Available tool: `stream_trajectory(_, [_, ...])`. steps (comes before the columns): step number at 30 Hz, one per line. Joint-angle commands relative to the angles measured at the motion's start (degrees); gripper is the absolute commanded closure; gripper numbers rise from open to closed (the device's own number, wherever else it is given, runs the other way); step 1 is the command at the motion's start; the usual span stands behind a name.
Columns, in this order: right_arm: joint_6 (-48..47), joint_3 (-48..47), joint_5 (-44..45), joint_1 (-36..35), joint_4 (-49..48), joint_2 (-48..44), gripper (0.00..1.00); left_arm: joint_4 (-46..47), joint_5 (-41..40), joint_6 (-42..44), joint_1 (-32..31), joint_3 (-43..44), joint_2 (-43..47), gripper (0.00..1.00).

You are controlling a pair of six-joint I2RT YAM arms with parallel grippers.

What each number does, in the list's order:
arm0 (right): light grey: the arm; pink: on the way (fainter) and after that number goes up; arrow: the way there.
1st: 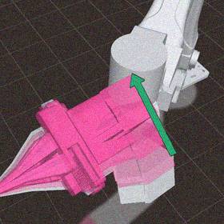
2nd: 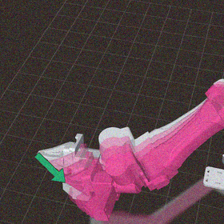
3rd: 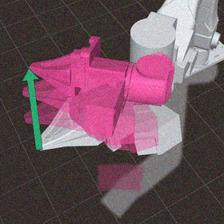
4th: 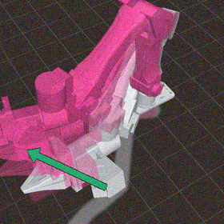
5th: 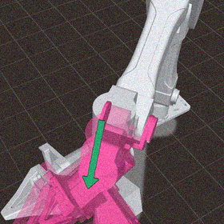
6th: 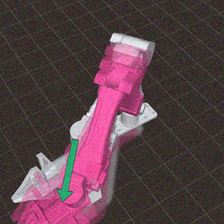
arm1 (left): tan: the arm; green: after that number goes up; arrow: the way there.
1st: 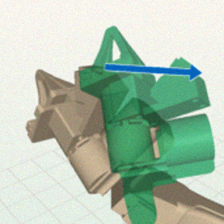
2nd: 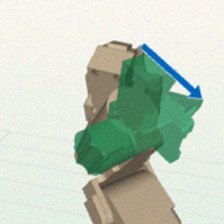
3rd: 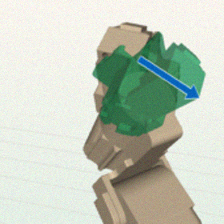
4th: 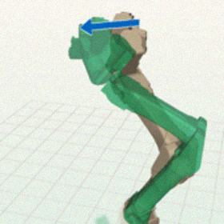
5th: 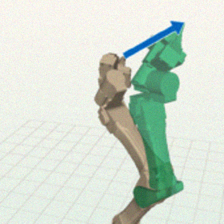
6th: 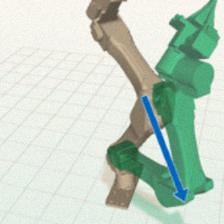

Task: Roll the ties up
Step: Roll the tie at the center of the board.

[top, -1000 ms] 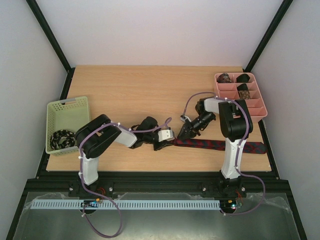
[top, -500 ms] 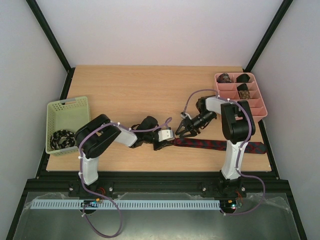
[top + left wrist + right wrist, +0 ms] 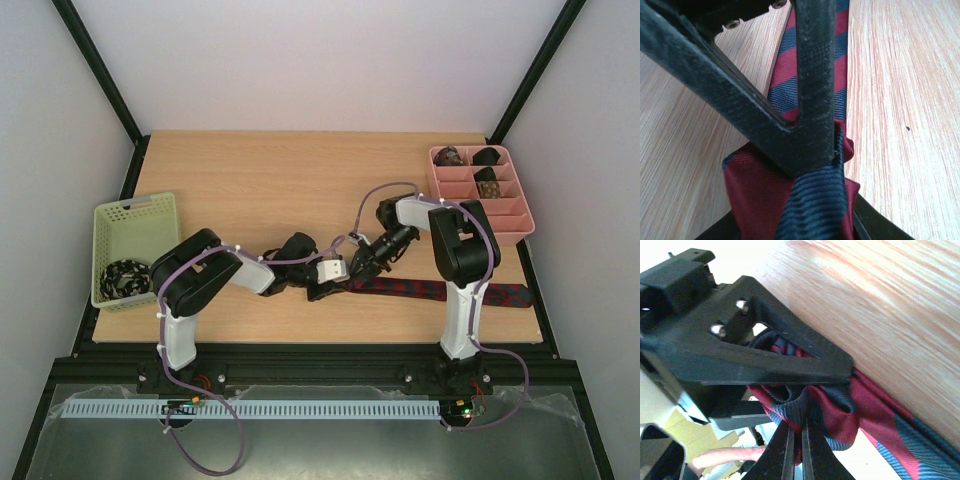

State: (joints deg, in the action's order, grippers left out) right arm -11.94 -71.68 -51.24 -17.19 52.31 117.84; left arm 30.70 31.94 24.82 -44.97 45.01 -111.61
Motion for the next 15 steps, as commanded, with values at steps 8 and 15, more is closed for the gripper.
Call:
stream_trajectory(8, [0.70,6.13,9.38,2.63,-5.29,3.94,0.99,-5.32,1.67,-1.70,0.66,-2.65,1.92,0.35])
stream_trajectory(15, [1.88,5.91,12.19,3.76,-6.80,6.01,0.99,-0.87,3.52,-1.40,2.25,-6.82,6.48,0.26])
